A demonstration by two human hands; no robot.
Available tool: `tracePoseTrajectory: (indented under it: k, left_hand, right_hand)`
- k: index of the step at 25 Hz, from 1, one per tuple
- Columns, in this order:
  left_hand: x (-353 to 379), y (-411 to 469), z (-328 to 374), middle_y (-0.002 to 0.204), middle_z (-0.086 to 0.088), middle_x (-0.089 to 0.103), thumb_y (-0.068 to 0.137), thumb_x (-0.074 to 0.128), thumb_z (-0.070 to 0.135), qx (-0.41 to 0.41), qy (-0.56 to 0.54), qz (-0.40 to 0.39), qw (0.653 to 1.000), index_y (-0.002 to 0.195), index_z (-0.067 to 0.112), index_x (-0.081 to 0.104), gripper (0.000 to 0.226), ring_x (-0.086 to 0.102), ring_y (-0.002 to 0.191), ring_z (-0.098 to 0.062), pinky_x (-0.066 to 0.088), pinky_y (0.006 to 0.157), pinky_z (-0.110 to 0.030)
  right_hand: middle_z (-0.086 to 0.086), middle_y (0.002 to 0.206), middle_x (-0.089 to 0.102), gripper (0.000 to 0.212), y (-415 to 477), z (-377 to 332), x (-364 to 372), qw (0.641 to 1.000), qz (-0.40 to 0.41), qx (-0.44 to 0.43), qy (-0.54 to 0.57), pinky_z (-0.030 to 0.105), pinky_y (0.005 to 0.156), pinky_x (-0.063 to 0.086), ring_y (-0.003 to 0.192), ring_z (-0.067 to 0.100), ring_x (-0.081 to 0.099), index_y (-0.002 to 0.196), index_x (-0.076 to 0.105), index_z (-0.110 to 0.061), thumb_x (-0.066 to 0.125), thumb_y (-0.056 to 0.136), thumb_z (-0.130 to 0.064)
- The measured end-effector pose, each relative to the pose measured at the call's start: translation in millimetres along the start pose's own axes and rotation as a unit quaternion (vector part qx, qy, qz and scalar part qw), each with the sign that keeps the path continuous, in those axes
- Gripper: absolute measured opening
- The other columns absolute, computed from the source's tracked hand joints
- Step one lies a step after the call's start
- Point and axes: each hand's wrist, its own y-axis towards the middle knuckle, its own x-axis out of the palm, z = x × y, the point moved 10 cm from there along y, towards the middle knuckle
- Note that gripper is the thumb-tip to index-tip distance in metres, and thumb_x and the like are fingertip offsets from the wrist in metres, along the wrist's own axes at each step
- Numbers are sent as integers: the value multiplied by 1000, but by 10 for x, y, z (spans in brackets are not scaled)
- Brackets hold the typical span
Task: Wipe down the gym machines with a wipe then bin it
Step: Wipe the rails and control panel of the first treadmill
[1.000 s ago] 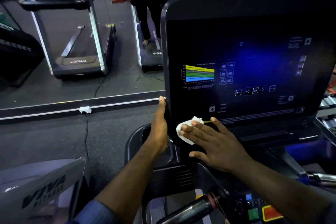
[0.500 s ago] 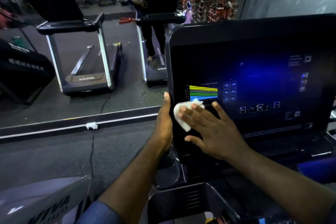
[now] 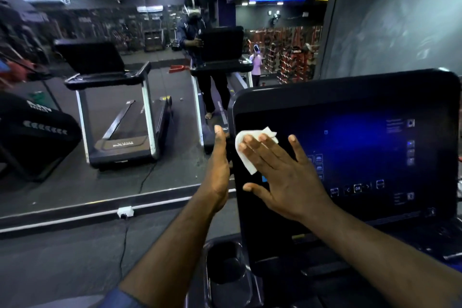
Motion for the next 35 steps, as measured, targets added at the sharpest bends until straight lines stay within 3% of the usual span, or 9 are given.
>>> tracePoseTrajectory:
  k: [9, 14, 16, 18, 22, 24, 27, 32, 35]
  left_hand:
    - [55, 341, 798, 137, 10, 68, 106, 33, 67, 133, 132, 29, 982, 138, 30, 62, 57, 59, 130, -3, 44, 115, -35]
    - [120, 588, 1161, 87, -2, 72, 105, 51, 51, 213, 316, 41, 924, 93, 15, 72, 43, 67, 84, -22, 54, 82, -45]
    - [375, 611, 1325, 85, -2, 67, 108, 46, 45, 269, 432, -2, 861, 93, 12, 67, 42, 61, 81, -20, 50, 77, -43]
    - [638, 653, 1351, 89, -1, 67, 110, 36, 52, 263, 546, -39, 794, 92, 18, 64, 48, 61, 84, -21, 48, 76, -41]
    - [881, 852, 1298, 95, -10, 68, 96, 14, 80, 199, 678, -74, 704, 87, 25, 52, 68, 65, 88, -33, 54, 82, -46]
    - [963, 915, 1263, 108, -15, 69, 95, 12, 82, 184, 708, -95, 676, 96, 27, 53, 69, 66, 98, -38, 55, 89, -51]
    - [1101, 998, 1240, 117, -17, 68, 97, 15, 80, 159, 732, -117, 652, 112, 26, 58, 70, 65, 105, -38, 53, 95, -54]
    - [1414, 1118, 1134, 119, -13, 67, 94, 15, 83, 127, 736, -156, 646, 126, 25, 58, 79, 63, 103, -30, 53, 97, -52]
    - [1419, 1113, 1162, 121, -12, 68, 82, 6, 93, 140, 740, -134, 644, 115, 34, 57, 84, 65, 109, -34, 52, 98, -55]
  right_hand:
    - [-11, 172, -16, 83, 259, 251, -232, 995, 22, 77, 58, 53, 126, -11, 159, 12, -10, 164, -12, -31, 19, 101, -75]
    - [-13, 173, -10, 83, -5, 96, -68, 999, 7, -26, 35, 55, 127, 3, 160, 11, -3, 166, -4, -32, 26, 101, -76]
    - [-13, 173, -12, 80, -6, 503, -117, 997, 24, 58, 42, 56, 127, -3, 160, 12, -3, 165, -7, -33, 21, 102, -74]
    - [-13, 170, -23, 80, 65, 578, -144, 983, 17, 151, 102, 53, 126, -13, 158, 12, -17, 163, -17, -33, 20, 103, -72]
    - [-14, 172, -11, 85, -187, 387, -18, 997, -2, 7, 70, 52, 128, -2, 159, 10, -8, 165, -7, -34, 25, 100, -78]
    - [-15, 173, -7, 82, -274, 783, -28, 999, 2, 31, 35, 53, 128, -3, 160, 11, -1, 165, -5, -35, 23, 100, -77]
    - [-11, 172, -18, 83, -187, 976, 1, 984, 2, 148, 101, 54, 126, -11, 159, 15, -15, 164, -13, -31, 23, 103, -73]
    - [-15, 172, -10, 82, -327, 1169, -21, 999, -5, 6, 43, 55, 127, -3, 160, 11, -6, 164, -9, -37, 23, 100, -78]
    - [-13, 172, -17, 81, -241, 1500, -85, 986, 11, 136, 93, 55, 125, -12, 159, 12, -14, 163, -15, -34, 23, 103, -73]
